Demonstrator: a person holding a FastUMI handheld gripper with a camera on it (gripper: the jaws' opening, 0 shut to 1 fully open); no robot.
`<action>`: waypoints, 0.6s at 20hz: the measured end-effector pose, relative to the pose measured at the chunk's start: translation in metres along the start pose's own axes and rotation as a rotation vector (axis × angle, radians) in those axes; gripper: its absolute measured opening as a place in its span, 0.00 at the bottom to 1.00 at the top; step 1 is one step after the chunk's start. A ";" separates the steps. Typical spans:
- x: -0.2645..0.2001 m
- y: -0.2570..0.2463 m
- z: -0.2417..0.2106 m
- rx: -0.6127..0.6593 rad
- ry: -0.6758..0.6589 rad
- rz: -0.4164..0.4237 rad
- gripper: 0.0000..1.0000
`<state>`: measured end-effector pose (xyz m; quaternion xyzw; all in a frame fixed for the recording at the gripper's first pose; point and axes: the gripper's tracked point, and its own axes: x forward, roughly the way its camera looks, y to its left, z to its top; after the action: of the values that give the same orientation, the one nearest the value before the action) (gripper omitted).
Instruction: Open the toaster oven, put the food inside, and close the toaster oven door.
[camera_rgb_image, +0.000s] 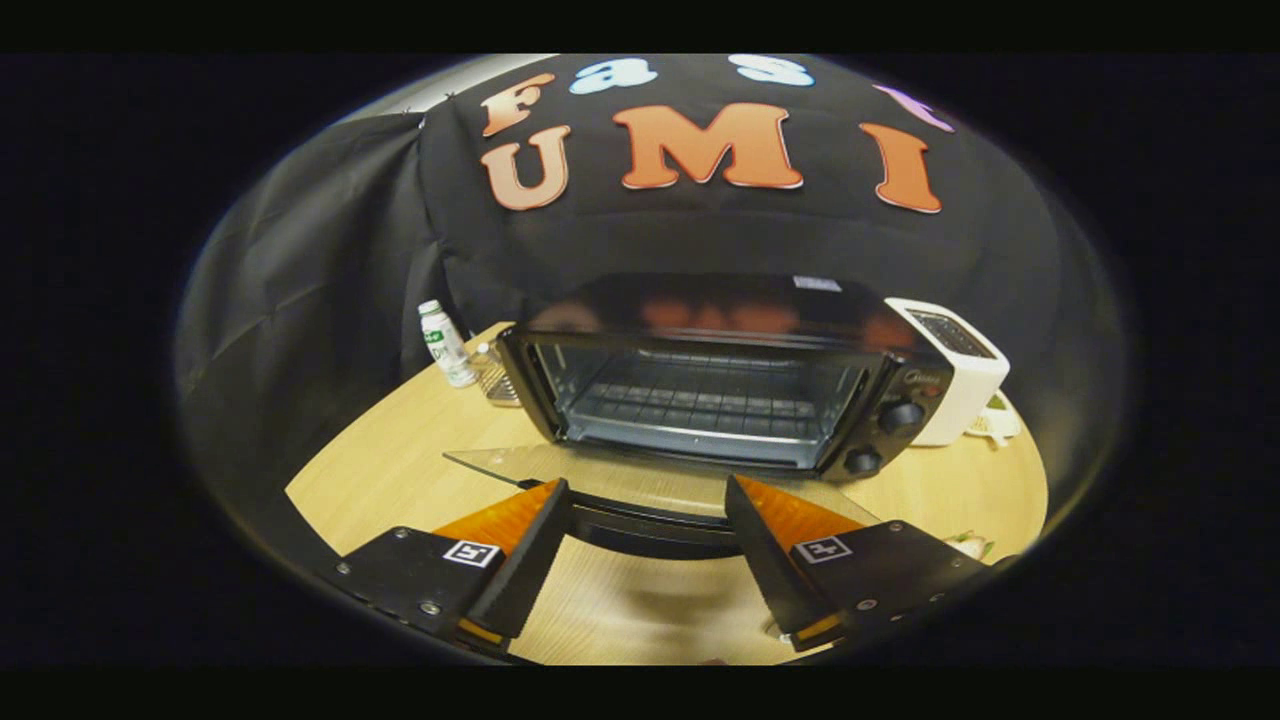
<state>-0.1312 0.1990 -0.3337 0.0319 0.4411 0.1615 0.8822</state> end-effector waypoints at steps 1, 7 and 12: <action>-0.001 0.001 -0.008 0.008 0.025 0.008 0.91; 0.004 0.007 -0.033 0.005 0.097 0.037 0.91; 0.017 0.007 -0.061 0.058 0.196 0.037 0.91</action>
<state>-0.1715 0.2057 -0.3829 0.0497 0.5291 0.1673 0.8304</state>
